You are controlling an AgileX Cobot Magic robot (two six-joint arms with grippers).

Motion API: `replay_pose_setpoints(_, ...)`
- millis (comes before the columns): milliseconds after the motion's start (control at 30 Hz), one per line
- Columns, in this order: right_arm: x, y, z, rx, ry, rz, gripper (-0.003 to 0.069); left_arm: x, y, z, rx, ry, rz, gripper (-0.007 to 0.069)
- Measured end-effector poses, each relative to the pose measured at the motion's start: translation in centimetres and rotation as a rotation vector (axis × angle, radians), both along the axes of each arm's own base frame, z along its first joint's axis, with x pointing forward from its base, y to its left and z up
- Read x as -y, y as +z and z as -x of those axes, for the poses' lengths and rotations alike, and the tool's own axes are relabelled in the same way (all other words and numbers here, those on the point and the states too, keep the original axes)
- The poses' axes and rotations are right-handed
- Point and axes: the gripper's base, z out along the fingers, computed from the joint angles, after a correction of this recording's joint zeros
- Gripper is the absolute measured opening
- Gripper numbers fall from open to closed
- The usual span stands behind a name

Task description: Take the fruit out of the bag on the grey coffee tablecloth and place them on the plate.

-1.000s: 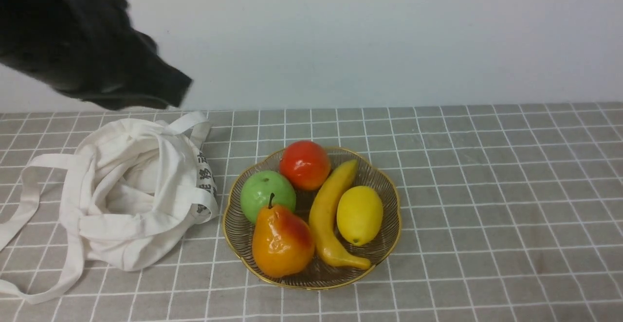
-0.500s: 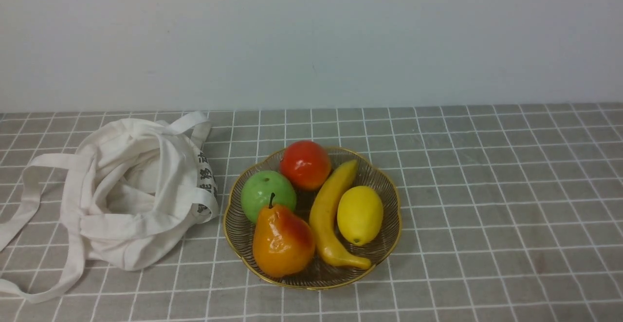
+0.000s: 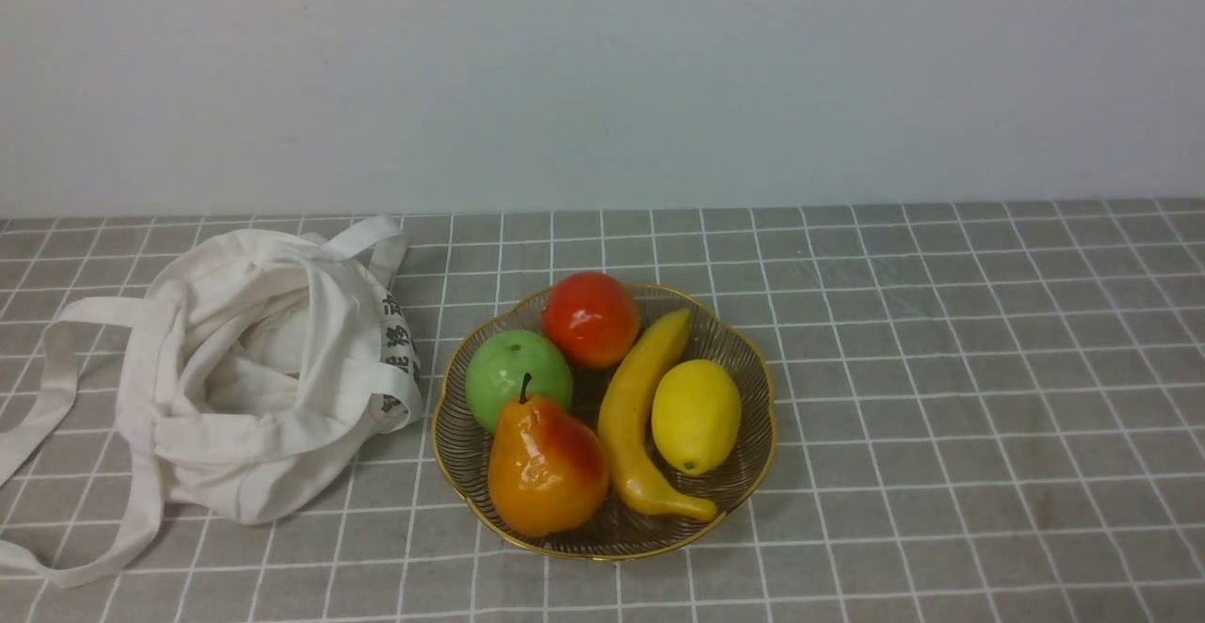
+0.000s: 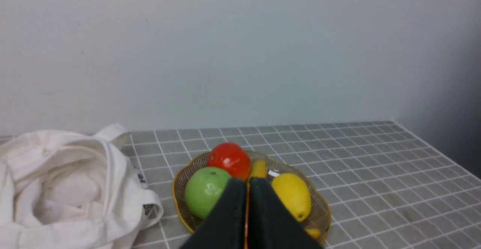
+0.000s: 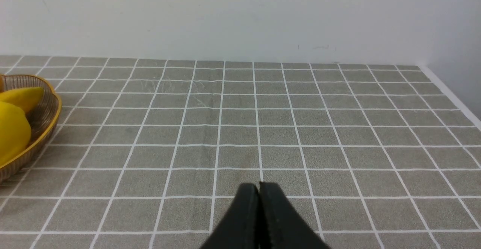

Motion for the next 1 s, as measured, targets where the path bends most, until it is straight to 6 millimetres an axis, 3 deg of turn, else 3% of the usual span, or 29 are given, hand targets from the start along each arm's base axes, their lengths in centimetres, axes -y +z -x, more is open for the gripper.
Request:
replay_pose_setpoints(333,0.0,0.0,0.0,0.0,0.0,0.0,-0.0015,0.3,-1.1,-1.0,0.037,0.009,-0.015,-0.0008)
replay_pose_setpoints(533,0.0,0.0,0.0,0.0,0.0,0.0,-0.0015,1.0,-4.6,-2.7,0.004,0.066,-0.067,-0.0008)
replay_pose_setpoints(667,0.0,0.0,0.0,0.0,0.0,0.0,-0.0015,0.9,-8.6,-4.3,-0.034,0.204,-0.118,-0.0008)
replay_pose_setpoints(800,0.0,0.0,0.0,0.0,0.0,0.0,-0.0015,0.4,-11.3,-4.9,-0.093,0.31,-0.167,-0.0008)
replay_pose_setpoints(1000,0.0,0.0,0.0,0.0,0.0,0.0,-0.0015,0.2,-13.5,-5.1,-0.152,0.339,-0.203,-0.0008)
